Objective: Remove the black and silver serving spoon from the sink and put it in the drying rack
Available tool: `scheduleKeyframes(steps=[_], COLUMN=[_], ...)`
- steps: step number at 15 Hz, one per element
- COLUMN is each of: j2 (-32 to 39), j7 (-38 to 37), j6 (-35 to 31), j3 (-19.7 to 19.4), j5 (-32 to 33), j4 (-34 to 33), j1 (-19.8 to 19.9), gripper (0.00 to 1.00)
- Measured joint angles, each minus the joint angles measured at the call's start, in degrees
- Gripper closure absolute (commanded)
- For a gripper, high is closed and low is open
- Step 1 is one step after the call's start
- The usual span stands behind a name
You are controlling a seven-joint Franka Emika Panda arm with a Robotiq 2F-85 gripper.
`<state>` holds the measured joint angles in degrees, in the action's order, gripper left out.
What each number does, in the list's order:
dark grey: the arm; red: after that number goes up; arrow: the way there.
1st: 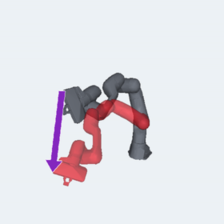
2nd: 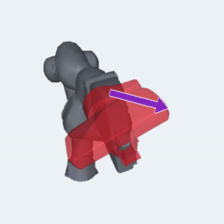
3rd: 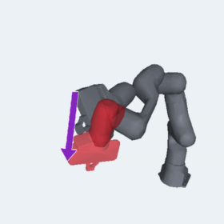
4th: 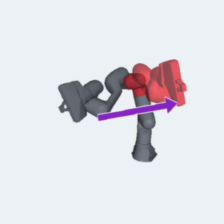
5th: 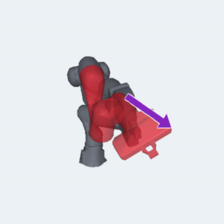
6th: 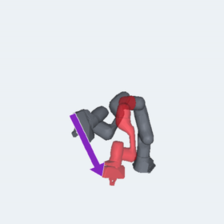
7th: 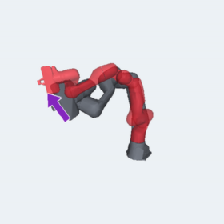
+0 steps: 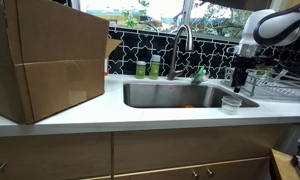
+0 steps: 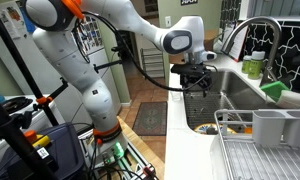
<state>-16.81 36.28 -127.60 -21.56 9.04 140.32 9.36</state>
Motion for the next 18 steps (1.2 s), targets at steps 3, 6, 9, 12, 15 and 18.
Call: scheduleKeyframes(steps=[3, 6, 9, 12, 15, 18], j2=[7.23, 13.19, 14.4, 14.36, 16.13, 20.58], j7=[2.53, 2.54, 2.54, 2.54, 2.55, 5.07], j6=[-3.28, -5.5, -5.65, -5.65, -5.58, -5.59], j3=[-0.77, -0.52, -0.5, -0.18, 0.7, 0.95], j5=[-4.5, -6.87, -7.25, -7.29, -7.3, -8.2], j4=[0.2, -0.48, -1.22, -1.52, -2.41, -4.31], j1=[0.15, 0.31, 0.34, 0.62, 2.1, 3.83], gripper=[0.0, 0.0, 0.0, 0.0, 0.0, 0.0])
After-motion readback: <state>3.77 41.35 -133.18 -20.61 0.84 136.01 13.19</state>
